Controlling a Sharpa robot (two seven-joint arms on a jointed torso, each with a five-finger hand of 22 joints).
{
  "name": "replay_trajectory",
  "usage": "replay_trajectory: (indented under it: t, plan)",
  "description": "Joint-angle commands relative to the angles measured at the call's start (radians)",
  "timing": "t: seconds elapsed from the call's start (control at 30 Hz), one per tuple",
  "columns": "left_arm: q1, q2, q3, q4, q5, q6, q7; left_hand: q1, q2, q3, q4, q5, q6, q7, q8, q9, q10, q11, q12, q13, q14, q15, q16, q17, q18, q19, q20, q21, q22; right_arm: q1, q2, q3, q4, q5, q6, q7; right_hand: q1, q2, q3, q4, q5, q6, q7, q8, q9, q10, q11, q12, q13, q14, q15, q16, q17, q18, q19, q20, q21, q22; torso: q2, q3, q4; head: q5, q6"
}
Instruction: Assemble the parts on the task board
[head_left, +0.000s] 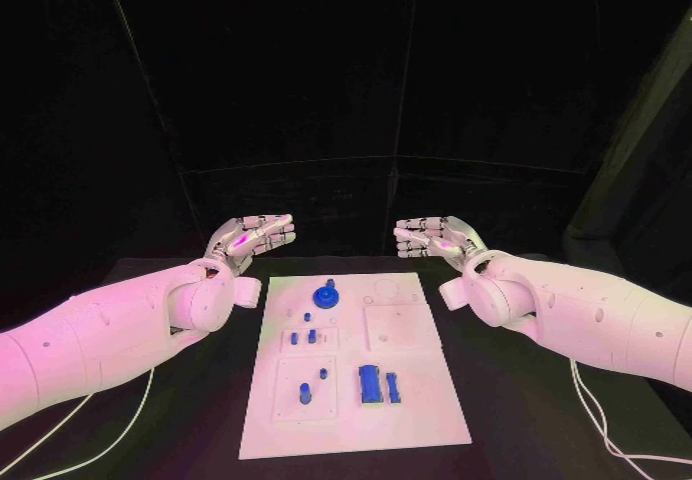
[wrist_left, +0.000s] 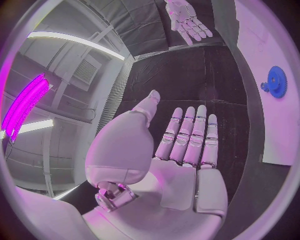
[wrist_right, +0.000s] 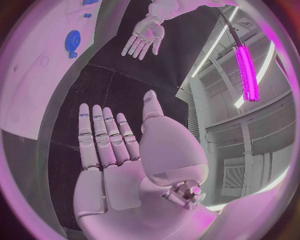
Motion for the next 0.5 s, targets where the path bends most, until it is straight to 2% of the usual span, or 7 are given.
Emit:
replay_trajectory:
  t: [0.03, 0.23, 0.27, 0.3, 0.43, 0.47, 0.5]
  plan:
    - [-0.002, -0.005, 0.004, 0.012, -0.007, -0.009, 0.0, -0.353, 0.043, -0.054, 0.006, -0.036, -0.264, -0.059, -0.077, -0.047, -0.272, -0.055, -0.054, -0.046, -0.241, -0.05, -0.059, -0.032, -0.051, -0.166, -0.082, -0.042, -0.065, -0.003, -0.009, 0.001, 0.013, 0.002, -0.017, 0.003, -0.375, -0.056, 0.079, -0.037, -0.046, -0.22, -0.044, -0.042, -0.063, -0.27, -0.053, -0.045, -0.036, -0.276, -0.044, -0.045, -0.068, -0.051, -0.261, -0.079, -0.045, -0.054, -0.008, 0.008, -0.0006, 0.008, 0.003]
    - [-0.029, -0.024, 0.024, 0.084, -0.023, -0.104, 0.01, -0.532, 0.043, -0.081, 0.006, -0.036, -0.398, -0.089, -0.077, -0.047, -0.41, -0.083, -0.054, -0.046, -0.363, -0.075, -0.09, -0.102, -0.074, -0.251, -0.124, -0.042, -0.099, -0.024, -0.028, 0.008, 0.091, 0.06, -0.112, 0.042, -0.565, -0.056, 0.12, -0.037, -0.07, -0.331, -0.067, -0.042, -0.063, -0.407, -0.08, -0.045, -0.116, -0.416, -0.067, -0.045, -0.068, -0.069, -0.393, -0.119, -0.045, -0.054, -0.036, 0.0357, 0.002, 0.036, 0.022]
    - [-0.035, -0.028, 0.029, 0.1, -0.027, -0.126, 0.012, -0.55, 0.043, -0.084, 0.006, -0.036, -0.411, -0.092, -0.077, -0.047, -0.424, -0.086, -0.054, -0.046, -0.375, -0.078, -0.093, -0.102, -0.078, -0.259, -0.128, -0.042, -0.102, -0.029, -0.032, 0.01, 0.109, 0.073, -0.134, 0.051, -0.581, -0.056, 0.123, -0.037, -0.071, -0.34, -0.069, -0.042, -0.063, -0.418, -0.082, -0.045, -0.116, -0.427, -0.069, -0.045, -0.068, -0.074, -0.404, -0.122, -0.045, -0.054, -0.037, 0.037, 0.0021, 0.037, 0.023]
    - [-0.045, -0.035, 0.036, 0.128, -0.033, -0.162, 0.016, -0.589, 0.043, -0.09, 0.006, -0.036, -0.44, -0.099, -0.077, -0.047, -0.454, -0.092, -0.054, -0.046, -0.402, -0.083, -0.099, -0.102, -0.078, -0.277, -0.138, -0.042, -0.109, -0.038, -0.039, 0.013, 0.139, 0.095, -0.17, 0.066, -0.624, -0.056, 0.132, -0.037, -0.077, -0.365, -0.142, -0.042, -0.063, -0.449, -0.088, -0.045, -0.116, -0.459, -0.142, -0.045, -0.068, -0.079, -0.433, -0.131, -0.045, -0.054, -0.037, 0.0373, 0.0021, 0.037, 0.023]
    - [-0.078, -0.058, 0.062, 0.216, -0.054, -0.28, 0.027, -0.664, 0.043, -0.1, 0.006, -0.036, -0.497, -0.111, -0.077, -0.047, -0.512, -0.104, -0.054, -0.046, -0.453, -0.16, -0.112, -0.102, -0.089, -0.313, -0.155, -0.042, -0.123, -0.063, -0.061, 0.022, 0.233, 0.163, -0.283, 0.112, -0.704, -0.056, 0.149, -0.037, -0.148, -0.412, -0.142, -0.042, -0.063, -0.507, -0.099, -0.045, -0.116, -0.518, -0.142, -0.045, -0.068, -0.09, -0.489, -0.148, -0.045, -0.054, -0.037, 0.0373, 0.0021, 0.037, 0.023]
    - [-0.087, -0.064, 0.068, 0.239, -0.059, -0.311, 0.031, -0.683, 0.043, -0.172, 0.006, -0.036, -0.511, -0.115, -0.077, -0.047, -0.527, -0.176, -0.054, -0.046, -0.466, -0.16, -0.115, -0.102, -0.089, -0.322, -0.159, -0.042, -0.126, -0.069, -0.066, 0.024, 0.255, 0.179, -0.309, 0.123, -0.725, -0.056, 0.153, -0.037, -0.148, -0.424, -0.142, -0.042, -0.063, -0.521, -0.17, -0.045, -0.116, -0.533, -0.142, -0.045, -0.068, -0.09, -0.503, -0.152, -0.045, -0.054, -0.037, 0.0373, 0.0021, 0.037, 0.023]
    - [-0.096, -0.071, 0.075, 0.263, -0.065, -0.342, 0.034, -0.7, 0.043, -0.172, 0.006, -0.036, -0.524, -0.117, -0.077, -0.047, -0.54, -0.176, -0.054, -0.046, -0.478, -0.16, -0.118, -0.102, -0.089, -0.33, -0.163, -0.042, -0.13, -0.074, -0.071, 0.026, 0.274, 0.194, -0.333, 0.133, -0.744, -0.056, 0.157, -0.037, -0.148, -0.436, -0.142, -0.042, -0.063, -0.535, -0.17, -0.045, -0.116, -0.547, -0.142, -0.045, -0.068, -0.09, -0.517, -0.156, -0.045, -0.054, -0.037, 0.0373, 0.0021, 0.037, 0.023]
